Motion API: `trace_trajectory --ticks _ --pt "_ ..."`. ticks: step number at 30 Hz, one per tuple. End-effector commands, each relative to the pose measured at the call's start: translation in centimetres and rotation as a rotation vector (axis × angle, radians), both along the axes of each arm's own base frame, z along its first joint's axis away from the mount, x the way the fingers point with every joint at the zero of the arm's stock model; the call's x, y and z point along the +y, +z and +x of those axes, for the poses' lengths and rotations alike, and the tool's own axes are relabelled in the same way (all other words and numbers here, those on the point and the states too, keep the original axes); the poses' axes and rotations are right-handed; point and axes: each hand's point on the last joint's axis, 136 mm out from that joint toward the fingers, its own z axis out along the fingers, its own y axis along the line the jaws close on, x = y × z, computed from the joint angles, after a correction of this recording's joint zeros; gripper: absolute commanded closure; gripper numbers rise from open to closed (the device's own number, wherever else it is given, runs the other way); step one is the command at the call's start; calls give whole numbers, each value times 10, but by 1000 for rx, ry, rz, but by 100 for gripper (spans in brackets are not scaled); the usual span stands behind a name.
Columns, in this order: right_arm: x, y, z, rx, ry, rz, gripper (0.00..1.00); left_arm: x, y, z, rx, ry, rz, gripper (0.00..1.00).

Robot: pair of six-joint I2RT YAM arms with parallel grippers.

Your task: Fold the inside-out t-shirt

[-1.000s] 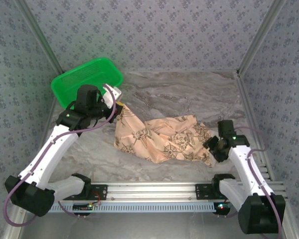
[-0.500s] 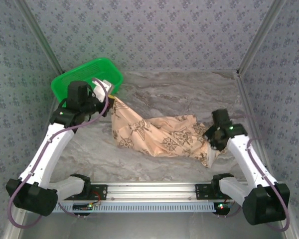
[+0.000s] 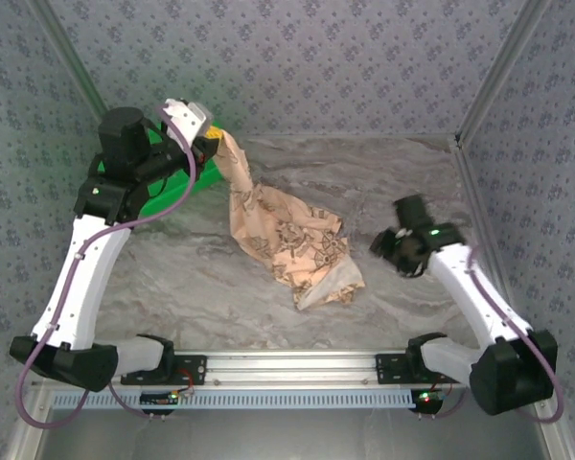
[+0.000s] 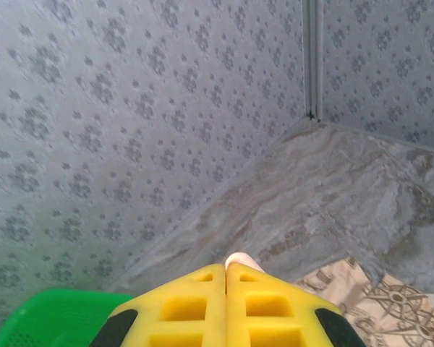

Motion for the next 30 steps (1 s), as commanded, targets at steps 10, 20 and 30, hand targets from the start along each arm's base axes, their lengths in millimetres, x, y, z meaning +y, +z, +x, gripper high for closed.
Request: trace_trajectory --ticks 10,20,30 --pt "170 -18 -47 -193 824 -331 40 6 -51 7 90 34 46 100" --pt "202 -77 -48 -196 1099 -506 45 22 -70 7 125 94 88 100" --pt "163 -57 -27 -203 911 -589 100 38 -79 2 150 134 91 100"
